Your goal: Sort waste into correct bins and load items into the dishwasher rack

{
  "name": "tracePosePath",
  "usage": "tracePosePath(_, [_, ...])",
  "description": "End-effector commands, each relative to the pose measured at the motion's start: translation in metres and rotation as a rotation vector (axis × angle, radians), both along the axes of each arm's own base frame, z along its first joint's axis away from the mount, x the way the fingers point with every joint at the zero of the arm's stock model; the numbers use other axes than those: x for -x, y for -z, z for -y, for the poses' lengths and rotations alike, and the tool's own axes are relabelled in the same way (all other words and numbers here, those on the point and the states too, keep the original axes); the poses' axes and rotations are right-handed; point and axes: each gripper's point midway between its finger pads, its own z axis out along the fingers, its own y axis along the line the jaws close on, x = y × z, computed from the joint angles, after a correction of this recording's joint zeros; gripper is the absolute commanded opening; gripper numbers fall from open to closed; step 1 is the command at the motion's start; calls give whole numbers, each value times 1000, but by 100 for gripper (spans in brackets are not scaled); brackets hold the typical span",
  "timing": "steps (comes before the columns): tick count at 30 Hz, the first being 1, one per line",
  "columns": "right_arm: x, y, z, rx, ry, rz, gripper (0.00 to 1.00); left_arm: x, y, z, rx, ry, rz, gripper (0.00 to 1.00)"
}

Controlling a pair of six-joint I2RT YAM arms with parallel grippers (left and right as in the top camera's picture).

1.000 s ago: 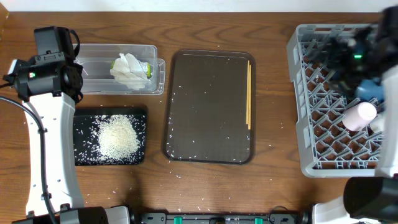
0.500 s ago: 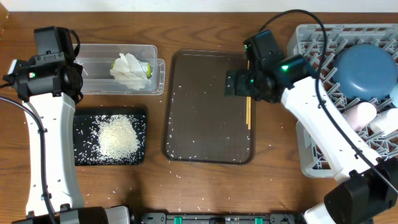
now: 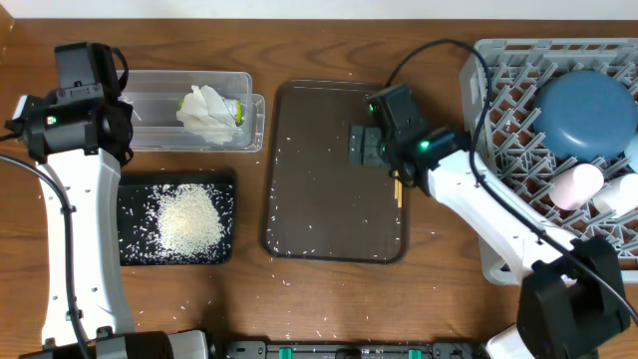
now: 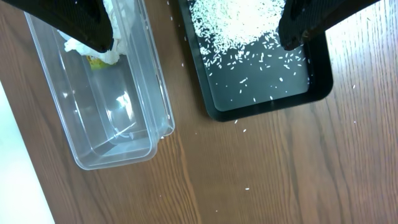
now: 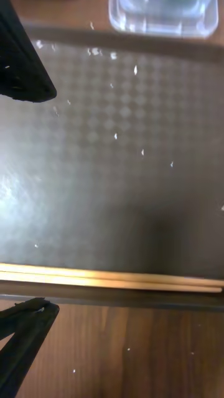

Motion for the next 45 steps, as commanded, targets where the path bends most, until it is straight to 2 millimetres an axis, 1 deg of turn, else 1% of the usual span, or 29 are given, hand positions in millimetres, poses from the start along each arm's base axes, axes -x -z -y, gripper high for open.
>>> tracePosePath(1, [-4, 12, 22, 42, 95, 22, 99, 2, 0, -4, -22, -6, -18, 88])
tracePosePath(5, [-8, 25, 29, 41, 117, 24, 99, 2, 0, -4, -22, -7, -17, 88])
tracePosePath(7, [-9, 35, 31, 23, 114, -9, 99, 2, 0, -4, -22, -7, -18, 88])
tracePosePath(11, [-7, 60, 30, -64, 52, -120, 99, 2, 0, -4, -22, -7, -18, 88])
tracePosePath(13, [-8, 66, 35, -84, 61, -146, 95, 2, 0, -4, -22, -6, -18, 88])
tracePosePath(15, [-11, 65, 39, -79, 49, -134, 95, 2, 0, -4, -22, -6, -18, 88])
tracePosePath(18, [-16, 58, 35, -86, 18, -98, 98, 2, 0, -4, -22, -7, -17, 88])
tracePosePath(21, [-16, 54, 20, -135, -22, -92, 99, 2, 0, -4, -22, -7, -18, 88])
tracePosePath(24, [-14, 52, 11, -154, -27, -90, 99, 2, 0, -4, -22, -7, -18, 88])
tracePosePath(29, [-11, 57, -8, -150, -68, -78, 99, 2, 0, -4, -22, -7, -18, 88])
tracePosePath(33, [-13, 54, -17, -143, -84, -49, 99, 2, 0, -4, -22, -7, -18, 88])
tracePosePath(37, [-16, 52, -20, -151, -88, -30, 99, 2, 0, -4, -22, -7, -18, 88])
tracePosePath(40, [-22, 48, -20, -153, -82, -1, 99, 2, 0, -4, -22, -7, -18, 88])
tracePosePath(42, [-28, 45, -18, -145, -68, 26, 99, 2, 0, -4, -22, -6, -17, 88])
tracePosePath(45, [-28, 47, -15, -141, -41, 21, 99, 2, 0, -4, -22, -6, -18, 88])
